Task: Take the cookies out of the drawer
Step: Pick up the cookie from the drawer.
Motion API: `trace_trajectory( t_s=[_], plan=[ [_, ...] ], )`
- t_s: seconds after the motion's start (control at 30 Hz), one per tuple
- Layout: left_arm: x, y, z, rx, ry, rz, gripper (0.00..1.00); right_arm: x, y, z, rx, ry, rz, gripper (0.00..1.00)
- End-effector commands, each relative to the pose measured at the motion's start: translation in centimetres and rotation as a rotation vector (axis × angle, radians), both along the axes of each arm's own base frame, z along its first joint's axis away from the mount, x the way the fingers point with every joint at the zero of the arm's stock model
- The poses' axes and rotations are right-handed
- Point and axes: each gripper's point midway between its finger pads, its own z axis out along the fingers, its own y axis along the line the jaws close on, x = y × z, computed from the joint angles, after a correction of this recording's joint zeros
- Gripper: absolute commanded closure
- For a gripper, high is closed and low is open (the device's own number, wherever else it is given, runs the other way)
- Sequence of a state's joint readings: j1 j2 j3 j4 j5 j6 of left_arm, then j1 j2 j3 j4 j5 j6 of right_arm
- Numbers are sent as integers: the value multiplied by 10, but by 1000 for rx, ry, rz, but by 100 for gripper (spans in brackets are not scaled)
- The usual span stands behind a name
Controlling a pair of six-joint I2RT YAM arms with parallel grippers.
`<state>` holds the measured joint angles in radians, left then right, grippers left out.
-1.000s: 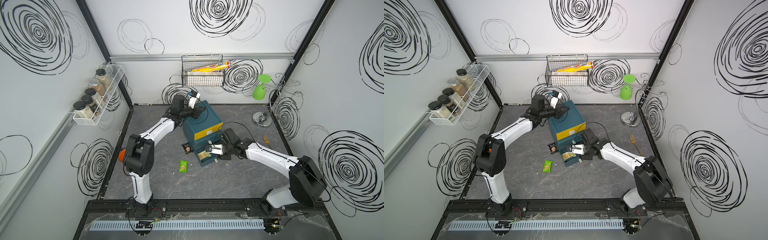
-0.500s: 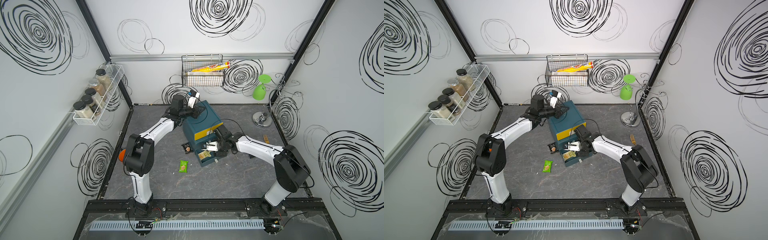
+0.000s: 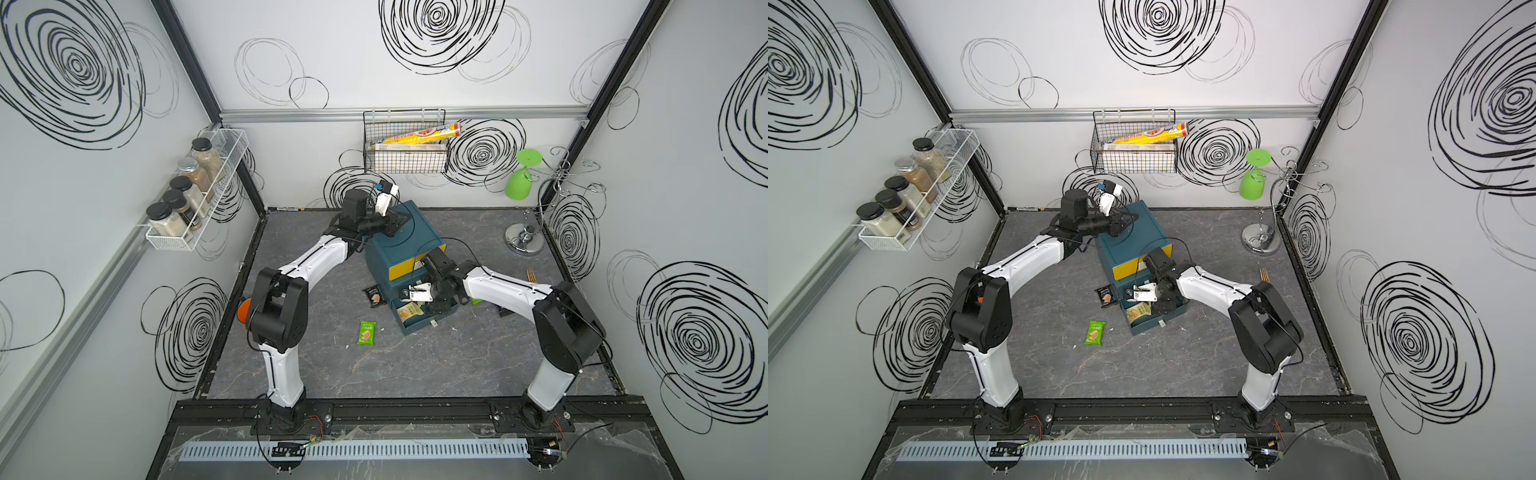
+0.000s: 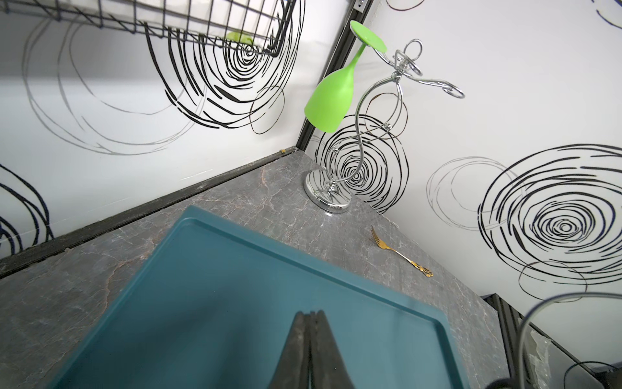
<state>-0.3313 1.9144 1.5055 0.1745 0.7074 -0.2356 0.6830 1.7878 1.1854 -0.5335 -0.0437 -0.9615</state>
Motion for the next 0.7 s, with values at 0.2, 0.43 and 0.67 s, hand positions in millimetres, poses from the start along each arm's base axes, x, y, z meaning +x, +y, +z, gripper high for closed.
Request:
trace_trajectory(
  t_s=[0.2, 0.43, 0.67],
  plan=[
    [-19, 9, -93, 79, 335, 10, 90, -21, -20, -48, -118, 199, -27, 28],
    [-18, 10, -93, 80, 335, 15, 90, -11, -14, -41, -82, 169, -38, 42],
    [-19, 10, -93, 82, 335, 18, 90, 10, -1, -12, 25, 22, -56, 69]
  ],
)
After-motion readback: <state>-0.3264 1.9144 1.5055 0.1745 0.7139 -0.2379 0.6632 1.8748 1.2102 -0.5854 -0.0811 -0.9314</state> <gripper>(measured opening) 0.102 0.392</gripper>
